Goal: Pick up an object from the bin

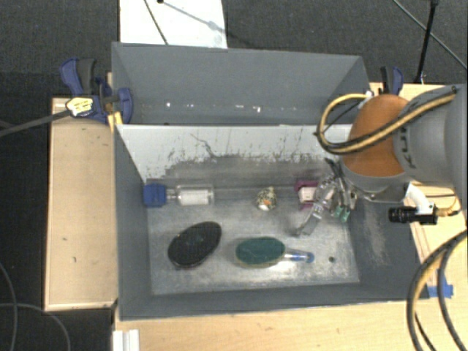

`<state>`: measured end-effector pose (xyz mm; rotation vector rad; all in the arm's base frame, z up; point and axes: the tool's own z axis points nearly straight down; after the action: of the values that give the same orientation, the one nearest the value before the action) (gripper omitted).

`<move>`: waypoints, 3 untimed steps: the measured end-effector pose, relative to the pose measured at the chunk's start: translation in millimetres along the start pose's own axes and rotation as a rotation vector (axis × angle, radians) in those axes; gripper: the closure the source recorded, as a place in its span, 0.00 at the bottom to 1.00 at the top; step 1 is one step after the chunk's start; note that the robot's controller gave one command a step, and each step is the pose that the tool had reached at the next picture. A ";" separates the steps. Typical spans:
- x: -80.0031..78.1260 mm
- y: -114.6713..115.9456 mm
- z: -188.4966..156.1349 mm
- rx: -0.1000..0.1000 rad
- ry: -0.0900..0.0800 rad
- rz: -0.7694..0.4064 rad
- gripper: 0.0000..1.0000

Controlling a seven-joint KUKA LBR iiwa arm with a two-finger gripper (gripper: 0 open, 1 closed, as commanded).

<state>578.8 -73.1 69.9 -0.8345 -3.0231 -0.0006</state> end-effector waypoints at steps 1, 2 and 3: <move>101.6 68.3 -52.7 -0.006 -0.004 -0.015 0.00; 139.9 58.0 -14.4 -0.002 -0.009 -0.204 0.00; 144.2 54.2 -2.0 -0.003 -0.008 -0.138 0.00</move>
Offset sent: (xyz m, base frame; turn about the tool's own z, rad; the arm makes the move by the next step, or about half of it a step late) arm -0.0514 0.1047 0.0511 -0.0060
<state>482.9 47.4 72.6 -0.6263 -3.0817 -0.0028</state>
